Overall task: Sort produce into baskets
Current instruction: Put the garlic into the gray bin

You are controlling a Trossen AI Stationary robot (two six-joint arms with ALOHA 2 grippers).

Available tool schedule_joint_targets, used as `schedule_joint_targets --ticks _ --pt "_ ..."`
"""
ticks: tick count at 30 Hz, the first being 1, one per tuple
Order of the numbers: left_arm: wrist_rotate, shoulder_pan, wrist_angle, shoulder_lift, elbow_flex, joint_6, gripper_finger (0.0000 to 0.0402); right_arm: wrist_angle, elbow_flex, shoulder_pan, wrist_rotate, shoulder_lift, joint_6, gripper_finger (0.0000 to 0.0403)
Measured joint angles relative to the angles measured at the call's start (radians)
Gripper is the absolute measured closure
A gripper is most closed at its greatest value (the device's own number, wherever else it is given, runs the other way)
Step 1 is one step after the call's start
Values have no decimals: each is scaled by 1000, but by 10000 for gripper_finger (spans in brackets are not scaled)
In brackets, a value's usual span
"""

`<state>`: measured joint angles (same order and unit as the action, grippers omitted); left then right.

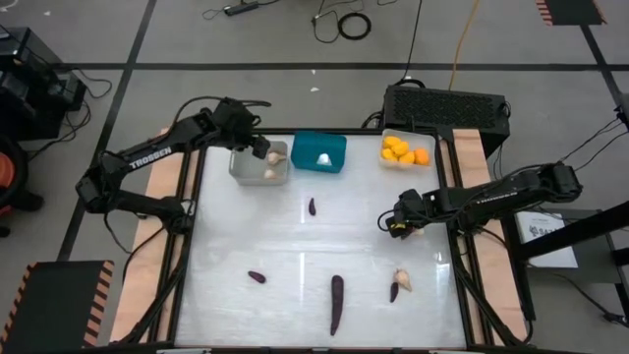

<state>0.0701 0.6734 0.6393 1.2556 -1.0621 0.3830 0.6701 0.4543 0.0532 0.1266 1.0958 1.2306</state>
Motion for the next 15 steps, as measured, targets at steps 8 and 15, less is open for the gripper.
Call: schedule_joint_targets --ticks 8,15 --pt "8 -55 5 -40 -58 4 110 2 -7 -2 81 0 14 153" --pt "-67 -90 28 -163 -58 0 110 -14 -7 -2 79 0 31 250"
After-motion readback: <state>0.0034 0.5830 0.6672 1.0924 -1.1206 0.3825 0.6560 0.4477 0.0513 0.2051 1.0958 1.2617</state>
